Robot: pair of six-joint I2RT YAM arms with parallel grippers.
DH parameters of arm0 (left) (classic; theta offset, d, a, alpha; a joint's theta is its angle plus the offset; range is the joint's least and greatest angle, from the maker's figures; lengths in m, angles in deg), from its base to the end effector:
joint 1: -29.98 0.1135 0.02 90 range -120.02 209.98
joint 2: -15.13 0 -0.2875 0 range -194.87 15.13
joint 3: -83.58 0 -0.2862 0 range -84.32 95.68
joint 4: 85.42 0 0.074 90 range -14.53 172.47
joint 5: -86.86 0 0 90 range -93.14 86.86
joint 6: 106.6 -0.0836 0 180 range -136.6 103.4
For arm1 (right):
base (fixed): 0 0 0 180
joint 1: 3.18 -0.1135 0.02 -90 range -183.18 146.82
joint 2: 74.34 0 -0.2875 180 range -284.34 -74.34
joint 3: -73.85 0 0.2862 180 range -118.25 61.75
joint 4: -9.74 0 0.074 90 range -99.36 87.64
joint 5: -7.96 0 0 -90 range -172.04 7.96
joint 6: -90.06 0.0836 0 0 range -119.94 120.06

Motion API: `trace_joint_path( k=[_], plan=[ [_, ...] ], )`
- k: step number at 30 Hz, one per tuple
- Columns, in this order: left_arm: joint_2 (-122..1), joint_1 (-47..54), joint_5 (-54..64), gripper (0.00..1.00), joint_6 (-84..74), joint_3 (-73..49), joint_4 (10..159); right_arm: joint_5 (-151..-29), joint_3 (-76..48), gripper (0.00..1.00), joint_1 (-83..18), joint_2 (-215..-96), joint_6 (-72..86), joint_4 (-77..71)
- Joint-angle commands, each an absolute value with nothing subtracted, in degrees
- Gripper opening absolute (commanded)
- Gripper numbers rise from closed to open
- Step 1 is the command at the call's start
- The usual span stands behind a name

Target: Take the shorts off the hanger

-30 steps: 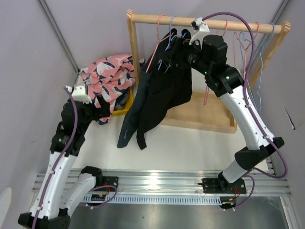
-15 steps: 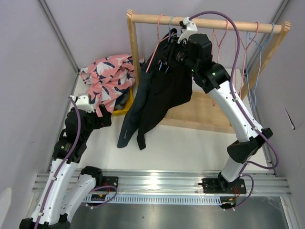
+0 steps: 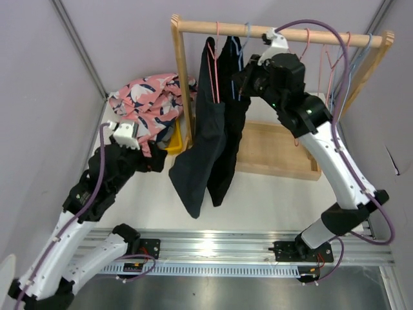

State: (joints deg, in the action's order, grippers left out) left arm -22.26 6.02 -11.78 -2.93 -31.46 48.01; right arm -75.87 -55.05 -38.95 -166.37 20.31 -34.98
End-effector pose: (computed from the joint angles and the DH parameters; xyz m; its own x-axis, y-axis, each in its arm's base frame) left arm 0.1818 -0.0671 0.3695 -0.3533 -0.0987 -0.9303 0.1937 0.9652 -0.1759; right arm 0.3418 0.2352 0.5511 -0.2752 0.2258 -0.9345 -0.4258 0.8428 0.3291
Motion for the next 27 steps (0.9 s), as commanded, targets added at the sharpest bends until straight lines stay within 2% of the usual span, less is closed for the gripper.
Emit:
trace_joint_path(
  k=[1,2,3,7,15,27],
  plan=[
    [-26.52,-4.62,-17.01,0.99,-1.74,-19.41,49.60,-70.71,-53.57,0.00,-39.13,-157.24,19.92,-33.30],
    [-28.01,-10.39,-20.24,0.99,-1.92,-17.72,49.17,-69.83,-53.57,0.00,-39.13,-155.75,20.09,-34.26],
    [-30.98,-13.41,-21.84,0.99,-2.09,-12.13,48.73,-69.39,-53.57,0.00,-39.13,-155.21,20.27,-34.96],
    [-38.64,-25.02,-26.07,0.99,-3.41,-2.70,48.72,-67.72,-53.65,0.00,-39.13,-152.57,21.15,-37.51],
    [-49.20,-42.50,-23.88,0.99,-3.68,-1.79,61.01,-68.86,-50.06,0.00,-39.13,-147.65,22.91,-38.84],
    [-58.43,-47.54,-23.70,0.99,-1.74,-2.14,68.85,-69.65,-46.45,0.00,-39.13,-144.04,24.05,-38.22]
  ],
)
